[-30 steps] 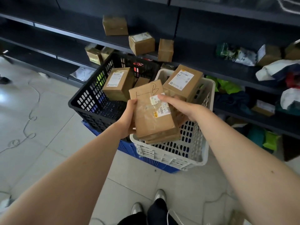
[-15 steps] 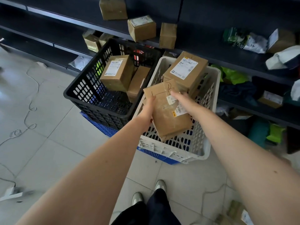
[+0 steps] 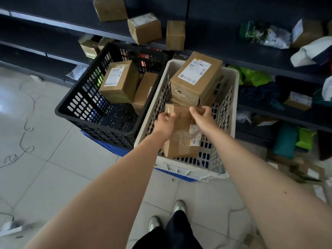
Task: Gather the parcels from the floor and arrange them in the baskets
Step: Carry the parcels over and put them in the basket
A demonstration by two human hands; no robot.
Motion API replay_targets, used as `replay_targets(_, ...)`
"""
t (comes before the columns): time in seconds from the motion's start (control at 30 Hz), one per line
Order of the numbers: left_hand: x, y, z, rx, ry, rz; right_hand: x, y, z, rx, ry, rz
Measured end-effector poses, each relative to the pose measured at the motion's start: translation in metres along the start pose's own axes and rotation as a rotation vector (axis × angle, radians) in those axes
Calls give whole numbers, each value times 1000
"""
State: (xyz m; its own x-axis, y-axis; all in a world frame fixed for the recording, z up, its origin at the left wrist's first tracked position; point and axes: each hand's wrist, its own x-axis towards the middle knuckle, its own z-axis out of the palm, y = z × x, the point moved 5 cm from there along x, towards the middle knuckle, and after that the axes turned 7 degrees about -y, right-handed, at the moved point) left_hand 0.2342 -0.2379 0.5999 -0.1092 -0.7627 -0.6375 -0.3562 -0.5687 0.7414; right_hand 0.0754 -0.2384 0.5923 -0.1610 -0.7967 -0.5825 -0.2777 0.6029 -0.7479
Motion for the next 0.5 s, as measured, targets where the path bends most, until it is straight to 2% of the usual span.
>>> replay_targets(0.17, 11, -10, 8, 97, 68, 22, 14, 13, -3, 59, 38, -58)
replay_targets(0.3, 10, -18, 17, -51, 127, -81, 17, -12, -6, -16, 44, -176)
replay_targets(0.4, 22, -15, 2, -63, 222, -123, 27, -2, 3, -116, -110, -63)
replay_targets(0.5, 38, -20, -6, -202, 201, -145, 31, 15, 22, -94, -261, 28)
